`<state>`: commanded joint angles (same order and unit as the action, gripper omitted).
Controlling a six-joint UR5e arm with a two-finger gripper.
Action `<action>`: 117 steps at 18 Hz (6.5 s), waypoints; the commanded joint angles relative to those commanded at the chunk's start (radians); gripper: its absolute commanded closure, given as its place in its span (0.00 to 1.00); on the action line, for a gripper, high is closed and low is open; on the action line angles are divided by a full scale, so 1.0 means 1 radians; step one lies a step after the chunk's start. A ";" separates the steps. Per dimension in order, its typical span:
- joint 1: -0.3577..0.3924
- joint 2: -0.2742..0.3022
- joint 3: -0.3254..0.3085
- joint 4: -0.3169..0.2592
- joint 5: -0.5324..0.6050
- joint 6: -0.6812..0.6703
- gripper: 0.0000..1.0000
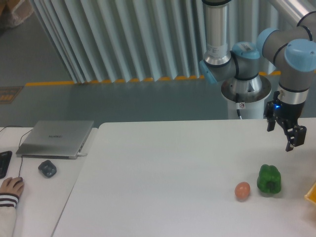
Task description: Place the red pepper on the table
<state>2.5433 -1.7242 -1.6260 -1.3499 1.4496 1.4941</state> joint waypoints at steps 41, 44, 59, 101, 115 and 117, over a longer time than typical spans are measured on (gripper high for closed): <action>0.172 -0.107 0.024 0.272 -0.003 -0.772 0.00; 0.225 -0.135 0.051 0.275 -0.003 -0.747 0.00; 0.403 -0.245 0.089 0.279 0.034 -0.595 0.00; 0.433 -0.233 0.018 0.270 0.026 -0.592 0.53; 0.445 -0.241 0.060 0.275 0.023 -0.598 0.00; 0.440 -0.239 0.049 0.272 0.023 -0.612 0.00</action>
<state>2.9836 -1.9635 -1.5769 -1.0784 1.4726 0.8821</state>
